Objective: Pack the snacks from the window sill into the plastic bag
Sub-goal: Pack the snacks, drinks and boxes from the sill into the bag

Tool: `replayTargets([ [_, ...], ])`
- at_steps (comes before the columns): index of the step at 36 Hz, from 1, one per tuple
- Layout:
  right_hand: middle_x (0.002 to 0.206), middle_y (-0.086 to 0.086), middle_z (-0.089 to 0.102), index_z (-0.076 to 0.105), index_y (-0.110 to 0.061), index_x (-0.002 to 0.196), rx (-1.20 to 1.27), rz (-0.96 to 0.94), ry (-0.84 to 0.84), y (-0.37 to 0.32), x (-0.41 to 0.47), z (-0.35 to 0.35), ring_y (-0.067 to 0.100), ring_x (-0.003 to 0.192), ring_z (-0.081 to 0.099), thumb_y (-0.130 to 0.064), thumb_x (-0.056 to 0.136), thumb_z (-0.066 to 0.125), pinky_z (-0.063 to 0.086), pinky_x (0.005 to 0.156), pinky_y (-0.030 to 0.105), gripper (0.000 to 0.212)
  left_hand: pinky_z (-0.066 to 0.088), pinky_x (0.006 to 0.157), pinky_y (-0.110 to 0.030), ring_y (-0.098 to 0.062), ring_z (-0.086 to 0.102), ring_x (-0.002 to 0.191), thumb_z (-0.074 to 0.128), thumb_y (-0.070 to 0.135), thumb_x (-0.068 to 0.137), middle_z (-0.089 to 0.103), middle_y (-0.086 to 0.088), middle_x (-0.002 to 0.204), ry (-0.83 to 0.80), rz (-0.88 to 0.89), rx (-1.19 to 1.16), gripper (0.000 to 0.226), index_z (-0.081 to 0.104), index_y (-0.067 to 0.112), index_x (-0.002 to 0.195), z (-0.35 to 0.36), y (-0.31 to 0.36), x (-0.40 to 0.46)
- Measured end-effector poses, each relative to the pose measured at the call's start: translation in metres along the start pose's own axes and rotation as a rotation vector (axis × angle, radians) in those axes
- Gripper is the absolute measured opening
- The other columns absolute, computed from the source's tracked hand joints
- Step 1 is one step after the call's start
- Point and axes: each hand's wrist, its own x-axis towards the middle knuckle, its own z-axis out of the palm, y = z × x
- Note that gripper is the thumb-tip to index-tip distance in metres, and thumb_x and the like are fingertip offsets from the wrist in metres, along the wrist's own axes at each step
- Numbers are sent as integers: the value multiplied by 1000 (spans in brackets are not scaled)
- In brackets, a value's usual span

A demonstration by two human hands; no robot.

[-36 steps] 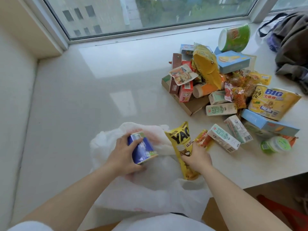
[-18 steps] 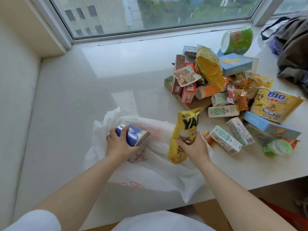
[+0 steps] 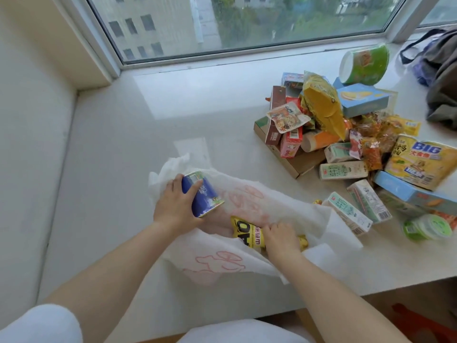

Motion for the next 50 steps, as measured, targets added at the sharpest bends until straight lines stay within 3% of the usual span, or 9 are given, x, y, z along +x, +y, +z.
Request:
replayTargets([
  [6,124,7,56,45,-14,126,-139,-77,-54,14,0,0,26,114,49,-17,93,43,34,89,35,33,28,105,-43,-32,37,128,32,79,58,30,-15,146,-54,103,115,93,34,39,142,2,-6,-8],
  [10,136,7,47,36,-17,137,-30,-150,29,21,-3,-4,26,127,39,-34,90,49,32,94,36,51,33,106,-43,-35,43,123,41,81,59,39,-17,140,56,215,19,91,44,35,138,4,-7,-12],
  [15,127,1,60,59,-22,122,-7,-212,130,27,-17,3,26,122,53,-65,70,56,31,105,47,67,-10,114,-53,-25,13,142,40,88,61,17,-9,151,-211,265,152,102,12,42,148,10,-5,-14],
  [19,142,12,43,45,-23,136,240,255,184,36,-28,10,33,133,31,-61,82,35,11,103,61,66,-2,109,-63,-24,8,143,32,95,54,1,-4,154,-336,167,137,106,-4,51,144,19,-7,-16],
  [22,157,5,13,12,-29,149,454,531,-92,41,-37,33,29,143,14,-60,93,26,15,108,63,66,0,109,-64,-23,5,144,32,95,54,-6,-1,155,-368,146,108,105,-6,53,142,17,-8,-19],
  [26,155,8,24,8,-24,151,812,514,-259,36,-46,53,30,139,27,-51,98,21,30,110,47,61,3,110,-64,-23,2,145,19,94,49,-6,-2,155,-361,141,87,109,-3,48,145,16,2,-18],
  [34,130,6,55,41,-25,136,805,551,-286,51,-53,48,27,116,53,-53,97,20,44,94,39,52,24,106,-47,-33,20,134,16,96,54,3,-7,154,-315,177,92,106,12,42,146,19,40,-17],
  [41,110,8,64,60,-17,110,609,679,41,96,-58,36,28,98,59,-27,97,36,40,71,29,29,10,116,-49,-29,4,145,22,76,84,10,-7,158,-241,255,63,76,26,33,146,4,88,1],
  [50,134,9,44,47,-15,130,493,685,101,177,-39,38,27,125,37,-32,91,49,36,98,38,43,26,113,-42,-25,26,138,46,45,92,31,-3,149,-237,365,31,54,37,22,141,18,215,34],
])
